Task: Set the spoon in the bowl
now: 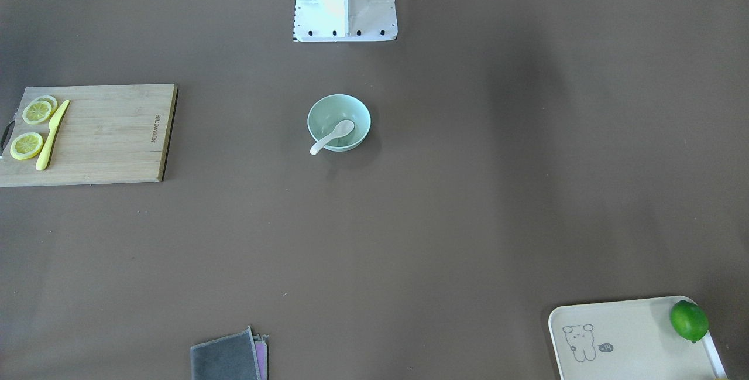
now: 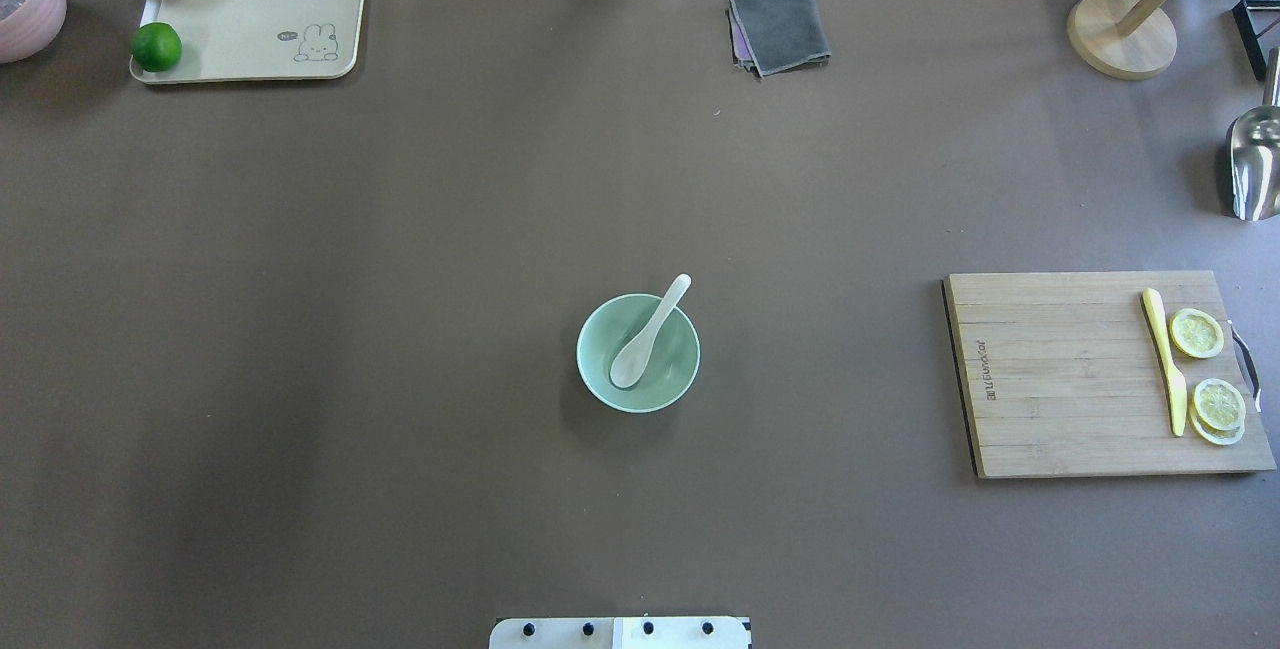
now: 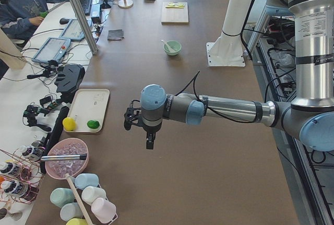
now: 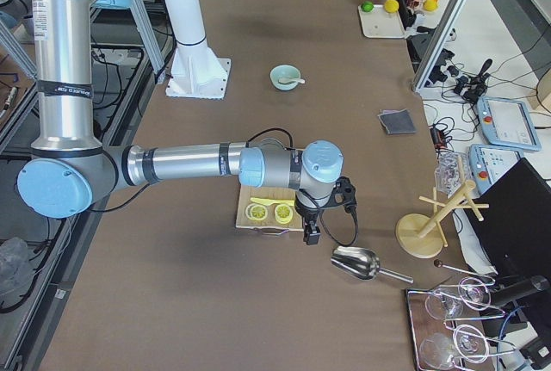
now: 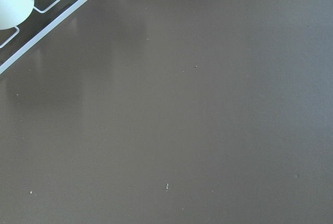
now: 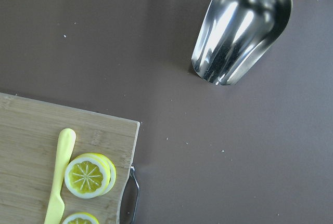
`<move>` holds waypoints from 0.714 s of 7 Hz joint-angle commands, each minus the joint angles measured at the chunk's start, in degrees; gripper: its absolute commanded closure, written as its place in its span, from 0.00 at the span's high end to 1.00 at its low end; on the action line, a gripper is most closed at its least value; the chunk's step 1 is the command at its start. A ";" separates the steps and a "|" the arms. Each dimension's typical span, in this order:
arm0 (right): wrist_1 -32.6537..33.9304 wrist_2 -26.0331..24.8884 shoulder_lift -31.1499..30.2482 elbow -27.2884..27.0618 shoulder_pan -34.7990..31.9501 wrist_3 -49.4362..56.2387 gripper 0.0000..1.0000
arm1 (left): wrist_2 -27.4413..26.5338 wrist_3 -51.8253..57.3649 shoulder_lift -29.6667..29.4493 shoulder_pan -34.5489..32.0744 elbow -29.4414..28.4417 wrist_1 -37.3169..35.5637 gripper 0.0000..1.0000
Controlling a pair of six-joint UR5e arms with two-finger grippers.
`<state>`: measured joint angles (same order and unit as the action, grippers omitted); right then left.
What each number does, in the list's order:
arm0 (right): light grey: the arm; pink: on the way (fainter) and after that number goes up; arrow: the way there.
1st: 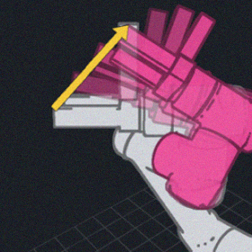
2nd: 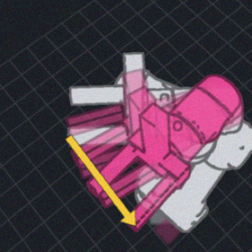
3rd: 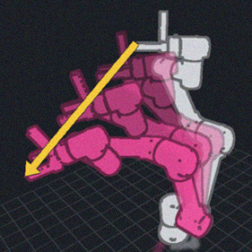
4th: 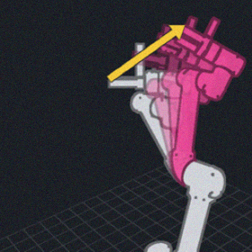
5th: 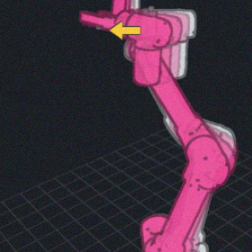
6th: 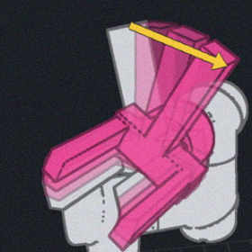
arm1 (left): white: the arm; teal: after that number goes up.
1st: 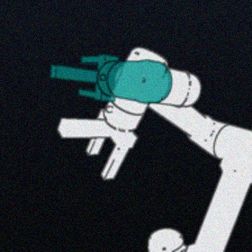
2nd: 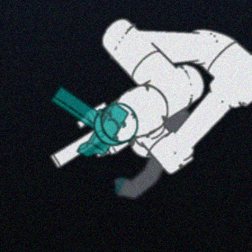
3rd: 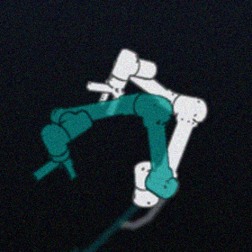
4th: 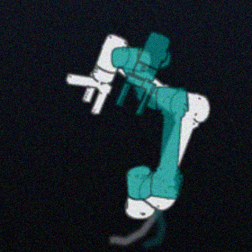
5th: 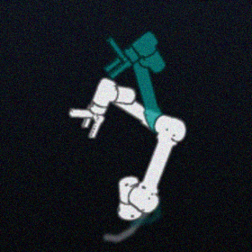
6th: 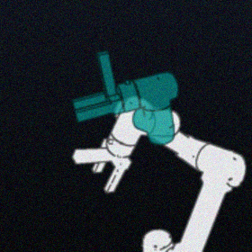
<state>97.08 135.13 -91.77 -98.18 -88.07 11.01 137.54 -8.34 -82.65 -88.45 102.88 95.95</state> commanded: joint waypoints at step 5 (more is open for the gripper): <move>-0.05 0.48 0.89 1.93 -0.18 -1.08 1.00 | -0.08 0.34 -0.32 0.04 0.13 -0.07 0.98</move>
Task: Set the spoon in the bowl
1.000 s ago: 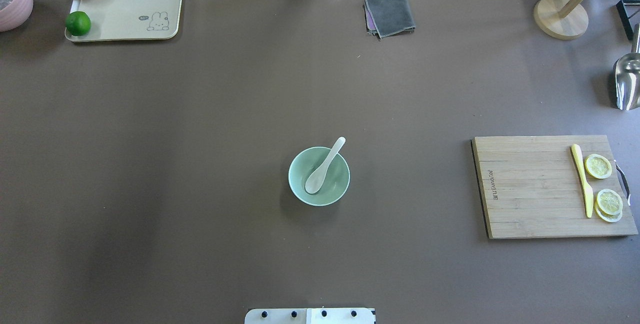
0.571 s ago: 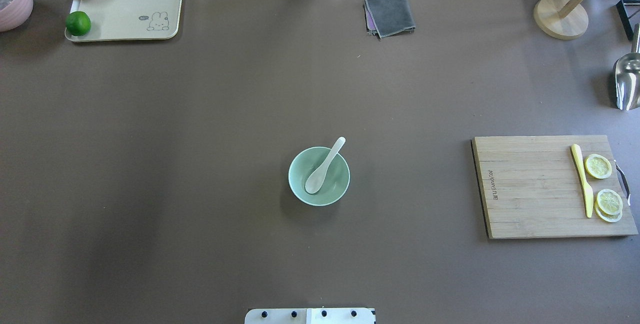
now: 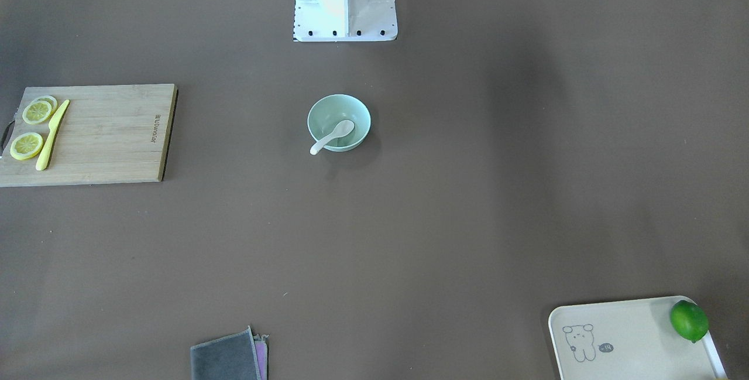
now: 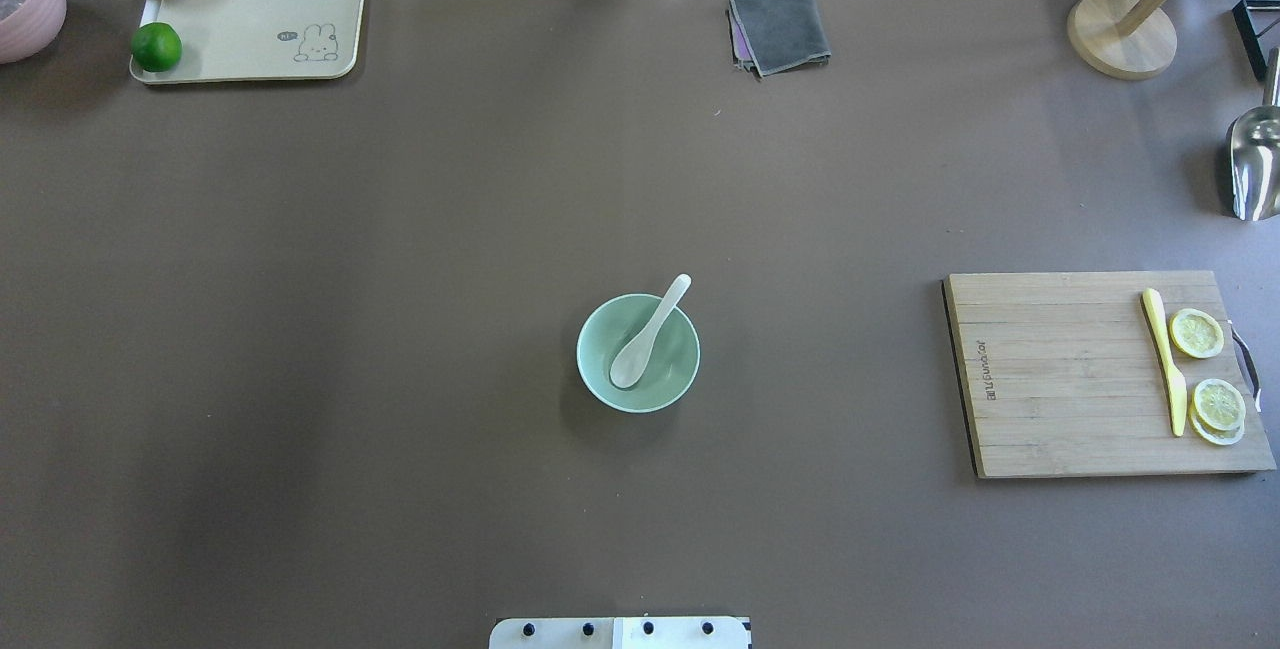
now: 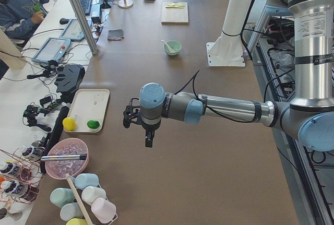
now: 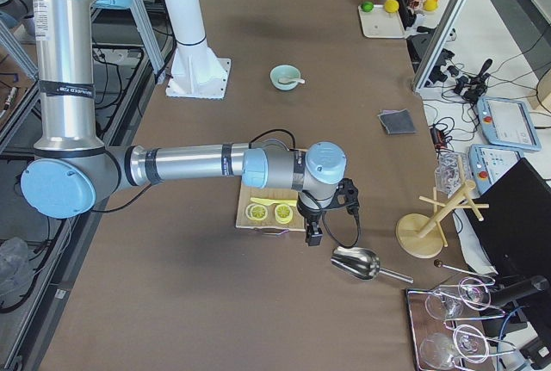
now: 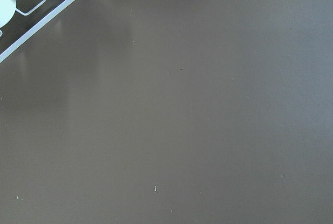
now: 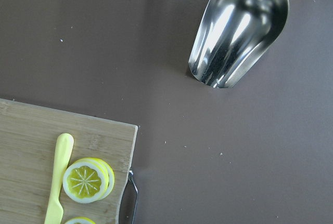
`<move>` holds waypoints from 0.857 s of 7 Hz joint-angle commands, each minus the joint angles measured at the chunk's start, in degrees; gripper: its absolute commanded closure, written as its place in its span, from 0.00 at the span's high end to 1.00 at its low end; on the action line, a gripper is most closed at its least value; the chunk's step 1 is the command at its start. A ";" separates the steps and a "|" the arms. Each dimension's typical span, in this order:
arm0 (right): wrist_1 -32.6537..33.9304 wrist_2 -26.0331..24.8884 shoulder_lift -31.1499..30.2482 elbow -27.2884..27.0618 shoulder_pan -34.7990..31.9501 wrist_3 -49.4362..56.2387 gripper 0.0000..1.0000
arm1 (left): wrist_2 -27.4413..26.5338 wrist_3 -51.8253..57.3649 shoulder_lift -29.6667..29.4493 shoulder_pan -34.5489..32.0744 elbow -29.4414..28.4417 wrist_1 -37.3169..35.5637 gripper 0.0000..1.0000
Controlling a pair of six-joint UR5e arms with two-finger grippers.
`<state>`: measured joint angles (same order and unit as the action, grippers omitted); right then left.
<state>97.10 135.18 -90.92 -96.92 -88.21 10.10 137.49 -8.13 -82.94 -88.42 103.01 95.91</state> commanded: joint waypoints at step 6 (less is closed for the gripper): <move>-0.16 0.44 1.27 2.17 -0.03 -0.08 1.00 | -0.11 0.23 0.23 0.09 2.80 0.15 0.98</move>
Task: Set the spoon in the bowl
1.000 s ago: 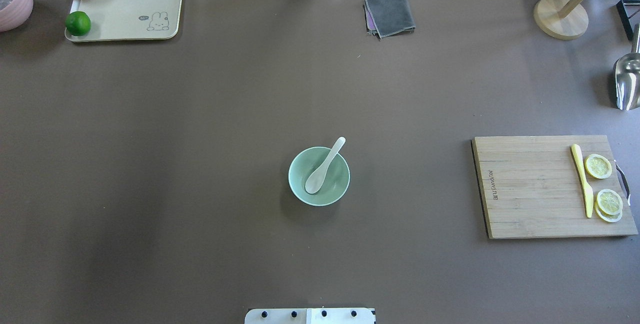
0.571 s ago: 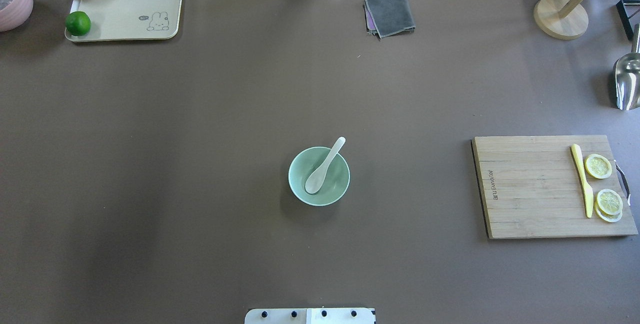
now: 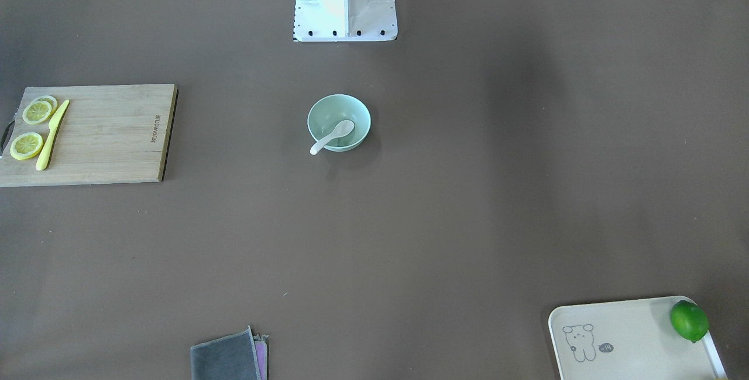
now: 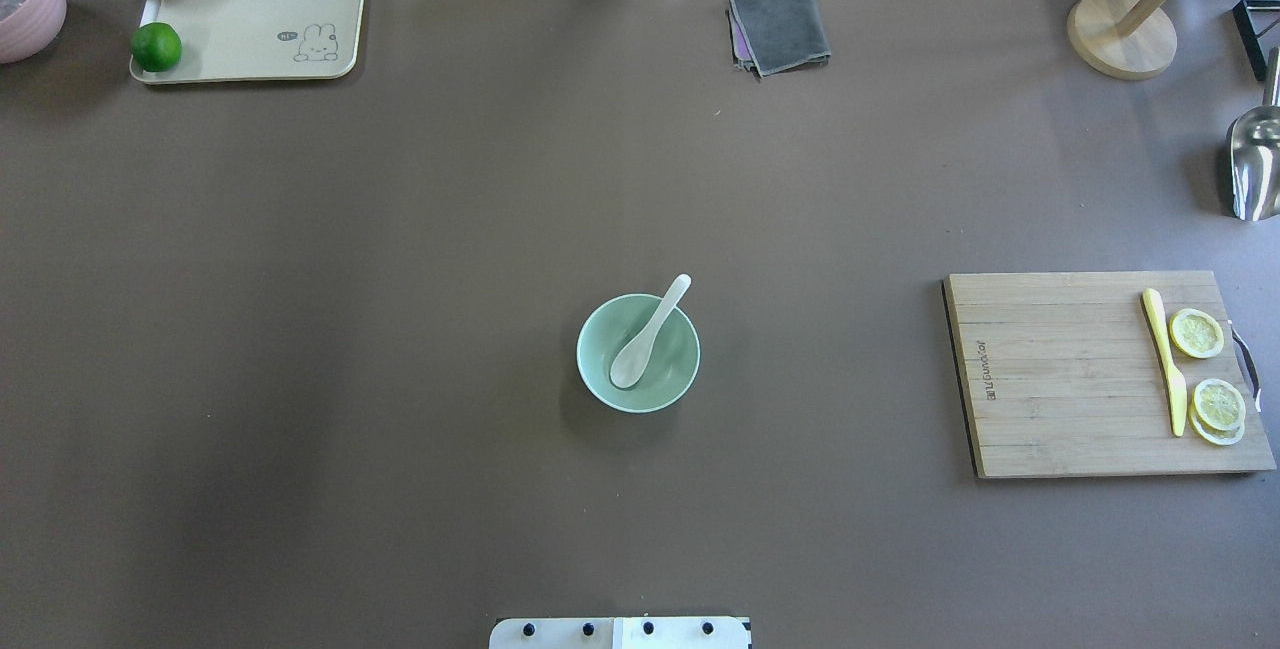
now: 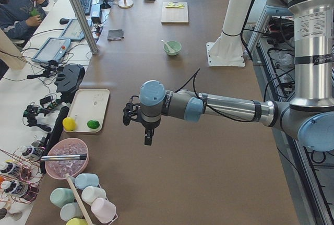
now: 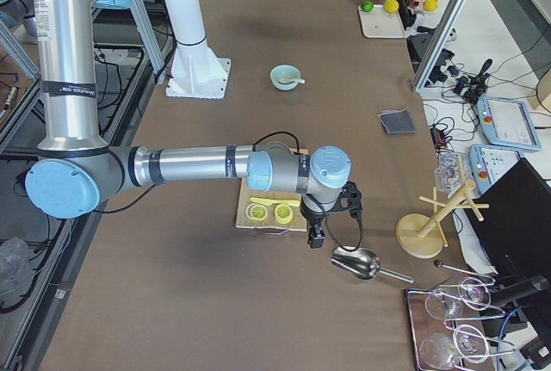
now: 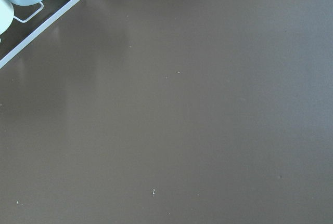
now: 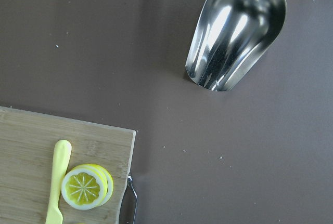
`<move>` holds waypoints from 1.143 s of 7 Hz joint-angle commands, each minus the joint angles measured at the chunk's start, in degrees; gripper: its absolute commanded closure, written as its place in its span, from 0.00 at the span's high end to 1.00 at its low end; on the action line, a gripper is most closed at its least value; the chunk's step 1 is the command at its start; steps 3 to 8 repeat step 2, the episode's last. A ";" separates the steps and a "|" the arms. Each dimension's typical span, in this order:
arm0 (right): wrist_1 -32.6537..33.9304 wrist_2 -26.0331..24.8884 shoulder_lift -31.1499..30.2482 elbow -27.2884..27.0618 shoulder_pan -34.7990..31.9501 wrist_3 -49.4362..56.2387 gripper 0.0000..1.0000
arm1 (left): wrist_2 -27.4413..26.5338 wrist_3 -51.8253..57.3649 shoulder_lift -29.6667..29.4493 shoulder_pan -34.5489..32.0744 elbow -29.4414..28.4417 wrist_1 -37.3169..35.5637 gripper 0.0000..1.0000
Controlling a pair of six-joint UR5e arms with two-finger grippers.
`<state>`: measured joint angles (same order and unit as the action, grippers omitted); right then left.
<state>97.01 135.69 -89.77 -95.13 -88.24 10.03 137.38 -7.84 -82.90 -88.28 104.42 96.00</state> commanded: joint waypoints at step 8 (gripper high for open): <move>-0.06 0.01 0.03 0.30 0.00 -0.01 1.00 | 0.08 0.02 0.20 0.13 1.05 0.15 0.98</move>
